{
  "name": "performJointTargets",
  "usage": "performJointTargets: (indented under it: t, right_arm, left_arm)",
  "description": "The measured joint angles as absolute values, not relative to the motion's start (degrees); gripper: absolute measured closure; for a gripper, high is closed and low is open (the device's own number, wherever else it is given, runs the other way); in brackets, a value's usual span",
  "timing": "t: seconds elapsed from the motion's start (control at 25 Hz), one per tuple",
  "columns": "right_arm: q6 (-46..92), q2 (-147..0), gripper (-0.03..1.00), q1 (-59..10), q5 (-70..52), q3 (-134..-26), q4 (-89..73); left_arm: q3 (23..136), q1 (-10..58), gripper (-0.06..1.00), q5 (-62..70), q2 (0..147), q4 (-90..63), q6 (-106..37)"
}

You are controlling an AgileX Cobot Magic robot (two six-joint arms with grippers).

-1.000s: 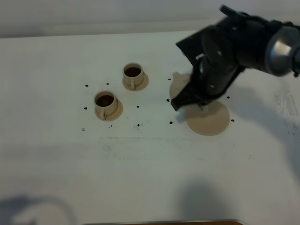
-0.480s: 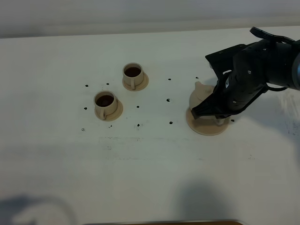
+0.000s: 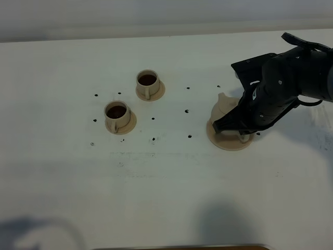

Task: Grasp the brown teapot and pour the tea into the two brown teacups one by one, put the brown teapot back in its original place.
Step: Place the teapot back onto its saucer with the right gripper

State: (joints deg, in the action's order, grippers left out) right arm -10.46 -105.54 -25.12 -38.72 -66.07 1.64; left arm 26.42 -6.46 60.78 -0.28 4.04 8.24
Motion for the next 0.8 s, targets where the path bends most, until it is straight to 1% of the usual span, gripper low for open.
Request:
performJointTargets:
  t: [0.4,0.72,0.8]
  right_arm:
    - [-10.5,-103.5,0.86,-25.1,-34.8,-60.9,0.5]
    - [-10.5,-103.5,0.86,-25.1,-33.1,-59.7,0.0]
    - [-10.5,-103.5,0.83,-25.1,-33.1,-59.7,0.0]
  left_arm:
    - [26.4,-6.5,0.63,60.8,-0.3,4.0,8.2]
    - [26.4,-6.5,0.63,60.8,-0.3,4.0,8.2]
    - [26.4,-6.5,0.63,60.8,-0.3,4.0,8.2]
